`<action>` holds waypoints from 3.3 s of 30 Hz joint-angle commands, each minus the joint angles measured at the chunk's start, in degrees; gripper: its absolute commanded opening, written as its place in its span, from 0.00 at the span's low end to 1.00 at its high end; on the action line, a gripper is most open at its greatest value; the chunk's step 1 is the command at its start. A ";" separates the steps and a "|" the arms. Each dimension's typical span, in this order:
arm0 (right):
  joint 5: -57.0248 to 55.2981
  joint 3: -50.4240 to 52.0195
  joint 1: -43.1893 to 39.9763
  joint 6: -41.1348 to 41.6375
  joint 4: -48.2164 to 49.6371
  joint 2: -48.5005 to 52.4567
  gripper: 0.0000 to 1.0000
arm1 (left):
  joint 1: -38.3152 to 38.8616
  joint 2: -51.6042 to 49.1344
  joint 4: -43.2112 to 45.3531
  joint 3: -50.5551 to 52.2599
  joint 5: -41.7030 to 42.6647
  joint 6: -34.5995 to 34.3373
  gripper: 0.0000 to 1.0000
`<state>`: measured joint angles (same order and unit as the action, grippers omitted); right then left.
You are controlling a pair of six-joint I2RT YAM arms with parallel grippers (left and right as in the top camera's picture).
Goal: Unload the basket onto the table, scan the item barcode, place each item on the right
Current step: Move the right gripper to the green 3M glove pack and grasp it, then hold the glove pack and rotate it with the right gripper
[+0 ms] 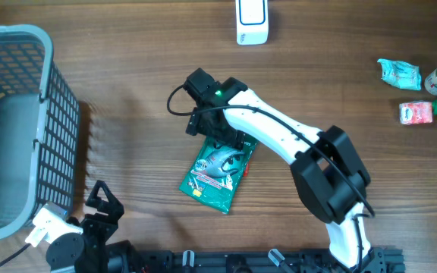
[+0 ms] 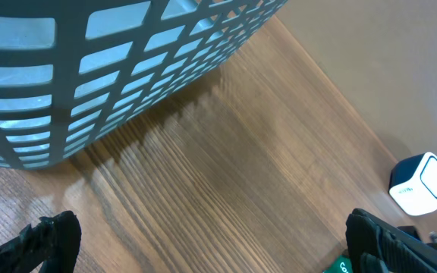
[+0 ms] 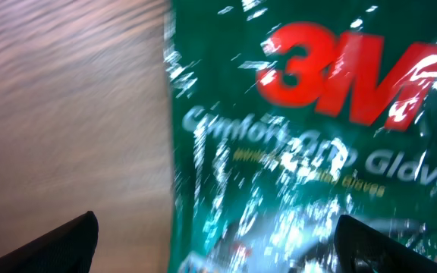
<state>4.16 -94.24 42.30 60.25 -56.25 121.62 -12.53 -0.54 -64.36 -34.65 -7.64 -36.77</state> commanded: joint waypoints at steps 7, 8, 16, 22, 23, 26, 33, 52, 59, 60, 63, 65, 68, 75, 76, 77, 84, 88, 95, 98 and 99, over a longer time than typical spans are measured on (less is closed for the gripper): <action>-7.02 -0.02 -0.26 7.15 -1.66 4.24 0.99 | -0.11 0.15 0.04 0.11 -0.74 -0.35 1.00; -6.67 -0.02 -0.26 7.28 -1.64 4.63 1.00 | -0.11 0.15 0.04 0.11 -0.74 -0.37 1.00; -3.02 -0.02 -0.26 7.21 -0.57 9.77 0.91 | -0.11 0.15 0.04 0.11 -0.74 -0.35 1.00; -2.99 -0.02 -0.26 1.84 0.46 12.85 0.58 | -0.11 0.15 0.04 0.11 -0.74 -0.35 1.00; -2.78 -0.07 -0.26 -0.79 1.40 12.83 0.54 | -0.11 0.15 0.04 0.11 -0.74 -0.35 1.00; -2.84 -1.88 -0.37 -9.01 0.85 11.85 0.35 | -0.11 0.15 0.04 0.11 -0.74 -0.35 1.00; -2.80 -8.96 -2.10 -32.06 -6.10 7.37 0.07 | -0.11 0.15 0.04 0.11 -0.74 -0.35 1.00; -15.34 -2.64 3.80 -17.97 -12.55 3.65 0.98 | -0.11 0.15 0.04 0.11 -0.74 -0.35 1.00; -15.98 -2.64 3.10 -16.74 -16.35 3.63 0.98 | -0.11 0.15 0.04 0.11 -0.74 -0.35 1.00; -15.98 -2.64 3.08 -16.90 -16.74 3.63 0.99 | -0.11 0.15 0.04 0.11 -0.74 -0.35 1.00; -15.76 -1.64 3.10 -18.47 -17.62 3.65 0.99 | -0.11 0.15 0.04 0.11 -0.74 -0.35 1.00; -15.76 -0.02 3.10 -18.49 -17.59 3.65 1.00 | -0.11 0.15 0.04 0.11 -0.74 -0.35 1.00; -14.19 5.40 3.10 -18.36 -16.20 3.65 1.00 | -0.11 0.15 0.04 0.11 -0.74 -0.35 1.00; -2.29 12.98 3.08 -31.12 -8.92 3.65 0.48 | -0.11 0.15 0.04 0.11 -0.74 -0.35 1.00; -2.29 12.98 3.08 -30.86 -8.81 3.65 0.38 | -0.11 0.15 0.04 0.11 -0.74 -0.35 1.00; -2.34 12.94 3.10 -30.16 -8.83 3.63 0.31 | -0.11 0.15 0.04 0.11 -0.74 -0.35 1.00; 5.57 9.90 2.86 -38.42 -9.03 3.48 0.04 | -0.11 0.15 0.04 0.11 -0.74 -0.35 1.00; 21.14 5.29 1.01 -49.27 -10.16 1.86 0.04 | -0.11 0.15 0.04 0.11 -0.74 -0.35 1.00; 13.42 4.44 -1.66 -47.87 -11.50 -3.41 0.06 | -0.11 0.15 0.04 0.11 -0.74 -0.37 1.00; 7.41 4.46 -1.20 -45.20 -11.45 -3.50 0.42 | -0.11 0.15 0.04 0.11 -0.74 -0.35 1.00; 7.45 4.46 -0.96 -45.27 -10.93 -3.50 0.62 | -0.11 0.15 0.04 0.11 -0.74 -0.35 1.00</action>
<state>17.56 -88.62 40.64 13.76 -67.68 120.01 -12.53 -0.54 -64.36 -34.65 -7.64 -36.77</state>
